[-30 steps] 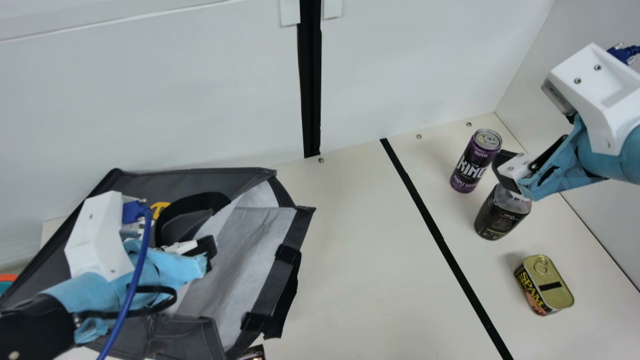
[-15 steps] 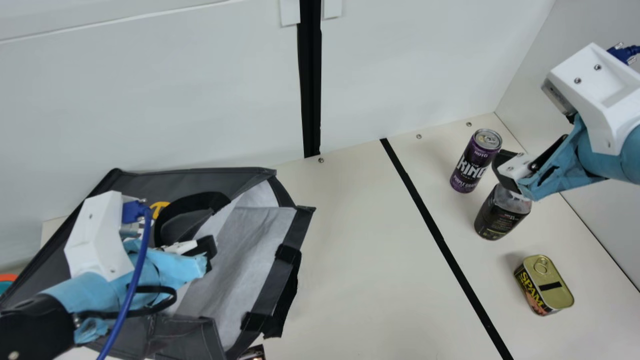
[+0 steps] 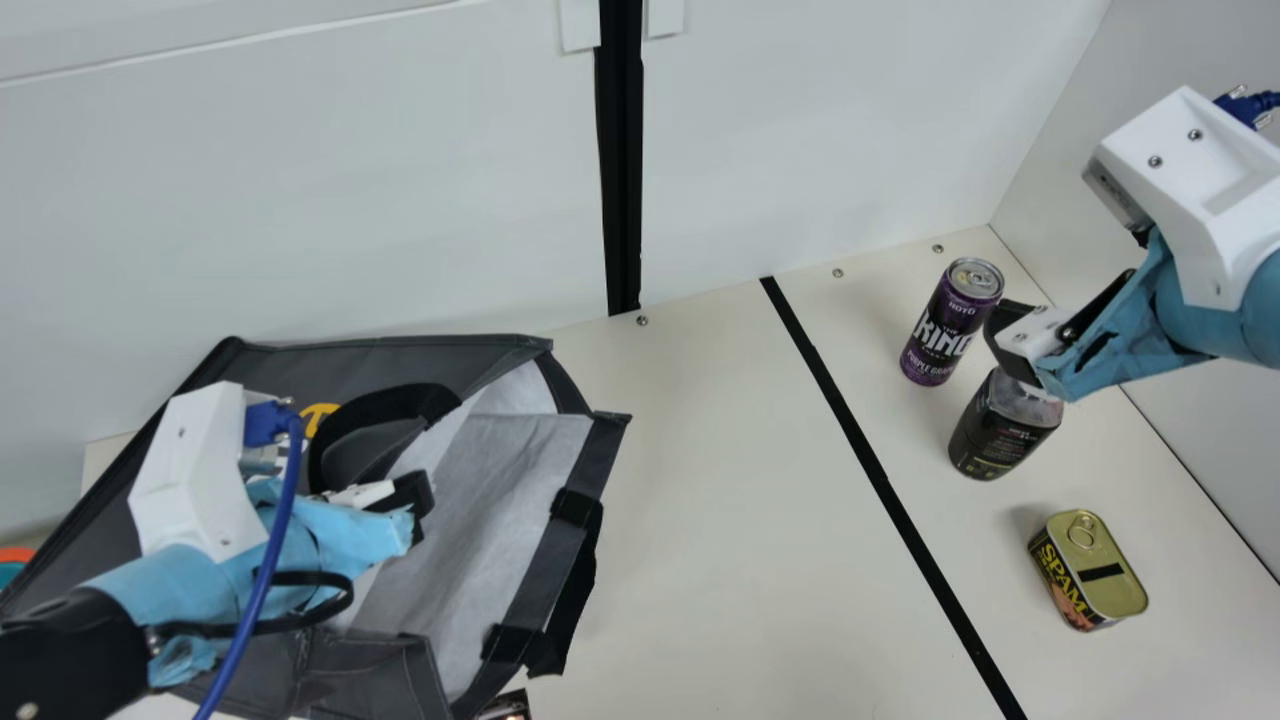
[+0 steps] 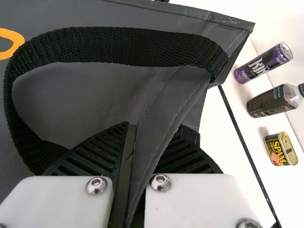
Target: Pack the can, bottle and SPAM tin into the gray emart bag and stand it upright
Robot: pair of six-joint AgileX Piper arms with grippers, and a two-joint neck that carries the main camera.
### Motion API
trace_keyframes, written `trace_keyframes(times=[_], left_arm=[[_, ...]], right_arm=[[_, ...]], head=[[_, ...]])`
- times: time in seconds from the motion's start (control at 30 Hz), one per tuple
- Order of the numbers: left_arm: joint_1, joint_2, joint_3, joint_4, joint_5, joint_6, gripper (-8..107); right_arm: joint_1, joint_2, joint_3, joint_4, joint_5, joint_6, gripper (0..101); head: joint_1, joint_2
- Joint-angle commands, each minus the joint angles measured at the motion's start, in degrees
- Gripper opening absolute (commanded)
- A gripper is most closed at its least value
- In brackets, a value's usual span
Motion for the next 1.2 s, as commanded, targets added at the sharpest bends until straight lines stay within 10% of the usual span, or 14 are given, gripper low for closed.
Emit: trace_keyframes(times=[0.0, 1.17], left_arm=[[0.00, 0.00, 0.00, 0.00, 0.00, 0.00, -8], [0.00, 0.00, 0.00, 0.00, 0.00, 0.00, -8]], right_arm=[[0.81, -0.31, 0.32, -0.67, 0.14, 1.07, 95], [1.92, 11.97, -7.14, -7.06, 0.65, 14.48, 95]], head=[[-1.30, -0.05], [-1.30, -0.05]])
